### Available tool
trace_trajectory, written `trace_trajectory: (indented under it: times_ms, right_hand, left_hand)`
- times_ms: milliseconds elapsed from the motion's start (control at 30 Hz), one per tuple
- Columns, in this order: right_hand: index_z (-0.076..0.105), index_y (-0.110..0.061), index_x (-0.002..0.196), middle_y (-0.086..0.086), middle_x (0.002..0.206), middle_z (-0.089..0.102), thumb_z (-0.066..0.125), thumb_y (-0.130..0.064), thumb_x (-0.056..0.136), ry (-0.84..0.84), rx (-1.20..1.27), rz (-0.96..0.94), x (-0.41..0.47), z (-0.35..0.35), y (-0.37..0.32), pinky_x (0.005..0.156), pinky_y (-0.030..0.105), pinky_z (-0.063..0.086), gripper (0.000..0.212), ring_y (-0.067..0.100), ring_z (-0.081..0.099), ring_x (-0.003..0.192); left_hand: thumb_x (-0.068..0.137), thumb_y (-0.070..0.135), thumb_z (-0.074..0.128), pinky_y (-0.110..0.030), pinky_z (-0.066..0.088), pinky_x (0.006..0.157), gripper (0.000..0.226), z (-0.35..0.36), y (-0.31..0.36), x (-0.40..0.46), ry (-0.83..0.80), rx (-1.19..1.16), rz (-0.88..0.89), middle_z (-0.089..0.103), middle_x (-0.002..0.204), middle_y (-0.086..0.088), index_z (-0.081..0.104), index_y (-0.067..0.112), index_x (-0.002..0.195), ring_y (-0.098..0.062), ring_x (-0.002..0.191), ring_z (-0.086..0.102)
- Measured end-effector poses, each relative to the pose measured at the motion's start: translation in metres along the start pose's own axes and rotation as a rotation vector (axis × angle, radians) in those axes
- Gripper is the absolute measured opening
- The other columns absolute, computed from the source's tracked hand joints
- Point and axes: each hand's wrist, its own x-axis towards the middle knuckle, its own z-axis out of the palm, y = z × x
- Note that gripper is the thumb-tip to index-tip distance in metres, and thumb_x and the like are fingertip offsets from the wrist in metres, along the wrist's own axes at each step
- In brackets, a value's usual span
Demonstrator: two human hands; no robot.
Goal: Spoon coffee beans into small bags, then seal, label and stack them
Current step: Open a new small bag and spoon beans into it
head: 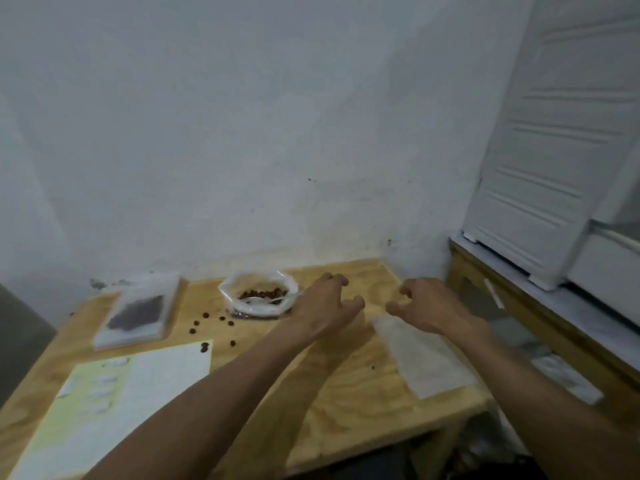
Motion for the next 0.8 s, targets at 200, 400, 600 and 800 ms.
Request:
trace_trajectory:
  times_ms: [200,400,600,800]
  right_hand:
    - [0.064,-0.006,0.117,0.010,0.112,0.066,0.066,-0.059,0.087,-0.136,0.018,0.152,-0.023,0.022,0.036,0.076,0.035,0.053,0.061,0.028,0.066,0.102]
    - [0.061,-0.007,0.132,0.011,0.134,0.061,0.084,-0.030,0.079,-0.027,0.376,0.294,-0.020,0.027,0.052,0.093,0.032,0.050,0.062,0.028,0.060,0.121]
    - [0.076,-0.015,0.074,-0.003,0.083,0.070,0.079,-0.017,0.082,0.103,0.663,0.267,-0.014,0.029,0.061,0.076,0.027,0.050,0.009,0.021,0.068,0.095]
    - [0.078,-0.008,0.094,0.019,0.102,0.075,0.073,-0.027,0.089,0.056,1.000,0.218,-0.002,0.007,0.046,0.084,0.036,0.057,0.020,0.029,0.073,0.089]
  left_hand:
    - [0.081,0.063,0.071,-0.041,0.048,0.090,0.076,0.052,0.040,0.012,-0.336,0.186,0.000,0.049,0.128,-0.014,0.056,0.008,0.131,-0.033,0.117,0.051]
    - [0.068,0.053,0.087,-0.037,0.049,0.091,0.083,0.065,0.043,0.011,-0.243,0.067,-0.070,0.048,0.129,-0.007,0.055,0.011,0.132,-0.028,0.117,0.052]
    - [0.080,0.038,0.083,-0.029,0.044,0.079,0.053,0.067,0.034,0.004,-0.033,-0.164,-0.104,0.053,0.124,-0.004,0.056,0.014,0.119,-0.018,0.099,0.051]
    - [0.082,0.035,0.083,-0.032,0.058,0.078,0.050,0.044,0.027,0.006,0.084,-0.769,-0.279,0.069,0.109,-0.003,0.058,0.015,0.121,-0.018,0.092,0.068]
